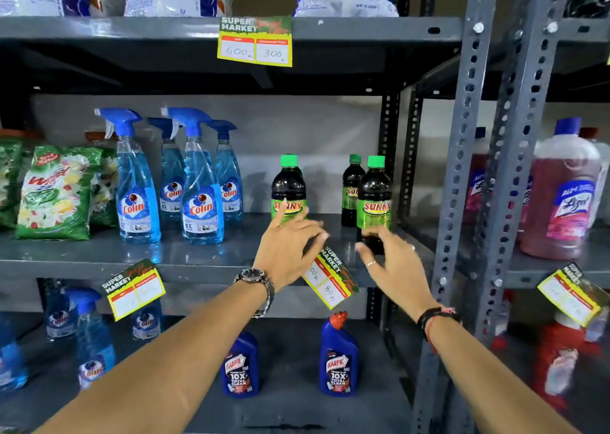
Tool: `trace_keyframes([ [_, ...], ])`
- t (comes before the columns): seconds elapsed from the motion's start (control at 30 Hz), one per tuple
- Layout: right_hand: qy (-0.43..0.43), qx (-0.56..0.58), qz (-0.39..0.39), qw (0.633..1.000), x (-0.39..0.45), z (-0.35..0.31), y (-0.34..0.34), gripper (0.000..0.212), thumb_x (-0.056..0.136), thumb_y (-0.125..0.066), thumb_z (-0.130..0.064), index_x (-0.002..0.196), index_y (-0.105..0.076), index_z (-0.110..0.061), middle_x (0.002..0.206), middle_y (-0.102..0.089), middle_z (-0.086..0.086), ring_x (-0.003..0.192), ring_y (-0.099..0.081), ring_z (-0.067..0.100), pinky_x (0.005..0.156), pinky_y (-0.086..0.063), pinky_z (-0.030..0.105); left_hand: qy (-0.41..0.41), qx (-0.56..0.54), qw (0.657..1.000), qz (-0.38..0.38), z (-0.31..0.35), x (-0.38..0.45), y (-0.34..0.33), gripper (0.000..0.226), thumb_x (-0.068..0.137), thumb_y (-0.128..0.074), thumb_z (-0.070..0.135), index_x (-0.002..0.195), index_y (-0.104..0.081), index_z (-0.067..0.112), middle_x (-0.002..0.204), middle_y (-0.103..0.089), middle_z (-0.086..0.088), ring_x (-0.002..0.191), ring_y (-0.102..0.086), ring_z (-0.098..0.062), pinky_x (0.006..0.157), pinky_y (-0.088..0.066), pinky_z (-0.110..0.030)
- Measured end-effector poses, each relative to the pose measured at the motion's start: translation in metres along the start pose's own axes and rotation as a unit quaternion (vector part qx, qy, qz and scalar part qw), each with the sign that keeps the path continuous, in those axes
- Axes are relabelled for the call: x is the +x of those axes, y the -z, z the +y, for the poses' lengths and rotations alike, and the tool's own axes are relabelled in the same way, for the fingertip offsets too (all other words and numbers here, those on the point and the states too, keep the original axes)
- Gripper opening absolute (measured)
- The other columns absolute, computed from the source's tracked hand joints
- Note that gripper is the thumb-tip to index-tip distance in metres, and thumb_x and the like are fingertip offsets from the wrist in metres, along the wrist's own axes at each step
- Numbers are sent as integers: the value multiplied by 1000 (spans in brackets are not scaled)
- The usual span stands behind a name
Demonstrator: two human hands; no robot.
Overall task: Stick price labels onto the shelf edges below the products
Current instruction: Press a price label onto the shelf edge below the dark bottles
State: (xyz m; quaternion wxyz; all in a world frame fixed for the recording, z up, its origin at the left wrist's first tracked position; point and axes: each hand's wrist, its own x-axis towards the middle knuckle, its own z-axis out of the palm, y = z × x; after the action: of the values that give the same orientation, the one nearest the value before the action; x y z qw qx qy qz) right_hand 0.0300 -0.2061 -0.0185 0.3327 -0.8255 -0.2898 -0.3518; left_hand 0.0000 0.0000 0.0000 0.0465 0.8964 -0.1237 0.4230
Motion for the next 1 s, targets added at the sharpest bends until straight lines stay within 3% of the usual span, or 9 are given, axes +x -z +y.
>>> trace_keyframes([
  [0.1, -19, 52, -40, 998, -18, 12, -8, 14, 87, -59, -38, 93, -56, -26, 96, -71, -8, 92, -67, 10, 79, -56, 41, 25, -20, 999, 0, 3, -7, -4, 34, 94, -37, 47, 96, -66, 30, 84, -74, 6, 90, -66, -19, 95, -45, -38],
  [0.17, -22, 55, -56, 997, -29, 20, -14, 15, 84, -65, -37, 84, -57, -25, 97, -72, -7, 96, -66, 7, 79, -56, 41, 50, -31, 998, -23, 6, -10, -6, 30, 93, -41, 49, 96, -65, 32, 72, -68, 9, 74, -62, -18, 63, -46, -30],
  [0.23, -13, 42, -70, 997, -31, 24, -15, 18, 81, -68, -39, 81, -61, -22, 110, -70, -4, 106, -63, 10, 84, -54, 41, 63, -44, 996, -34, 8, -11, -4, 25, 92, -45, 48, 96, -64, 33, 71, -66, 11, 69, -60, -12, 54, -41, -26],
  [0.5, 6, -14, -99, 995, -33, 27, -20, 13, 86, -65, -26, 90, -68, -13, 127, -62, -4, 110, -59, 18, 86, -51, 36, 91, -88, 989, -71, 2, -14, -8, 19, 93, -47, 42, 94, -61, 29, 81, -73, 5, 72, -65, -17, 62, -54, -36],
  [0.6, 3, 17, -79, 997, -30, 22, -15, 11, 92, -56, -24, 96, -61, -15, 104, -70, -1, 90, -63, 15, 73, -50, 33, 99, -114, 986, -67, -1, -16, -12, 20, 95, -48, 35, 95, -61, 20, 78, -72, -1, 69, -64, -22, 61, -51, -35],
  [0.73, -26, 29, -85, 996, -24, 16, -5, 8, 96, -48, -26, 92, -52, -20, 63, -57, -12, 56, -50, 6, 53, -38, 29, 106, -146, 982, -48, 3, -18, -14, 24, 96, -43, 33, 98, -58, 14, 81, -70, -7, 70, -63, -26, 61, -50, -37],
  [0.83, -28, 45, -99, 994, -22, 21, -4, 8, 93, -53, -25, 86, -53, -20, 84, -73, -4, 68, -61, 13, 60, -48, 34, 104, -175, 978, -50, -1, -26, -18, 21, 94, -48, 34, 94, -59, 17, 78, -72, -3, 68, -64, -20, 62, -52, -37],
  [0.9, -14, 44, -107, 993, -23, 25, -5, 8, 88, -60, -19, 80, -57, -18, 105, -73, -7, 84, -65, 8, 63, -50, 24, 100, -193, 974, -58, -4, -35, -21, 20, 93, -51, 36, 92, -61, 19, 80, -73, 0, 70, -66, -16, 63, -55, -37],
  [1.0, 8, 27, -116, 993, -22, 28, -6, 10, 80, -65, -14, 71, -60, -15, 116, -70, -8, 95, -65, 6, 72, -46, 21, 85, -216, 971, -60, -3, -45, -27, 14, 91, -58, 31, 91, -65, 19, 103, -75, 0, 97, -68, -8, 81, -56, -31],
])
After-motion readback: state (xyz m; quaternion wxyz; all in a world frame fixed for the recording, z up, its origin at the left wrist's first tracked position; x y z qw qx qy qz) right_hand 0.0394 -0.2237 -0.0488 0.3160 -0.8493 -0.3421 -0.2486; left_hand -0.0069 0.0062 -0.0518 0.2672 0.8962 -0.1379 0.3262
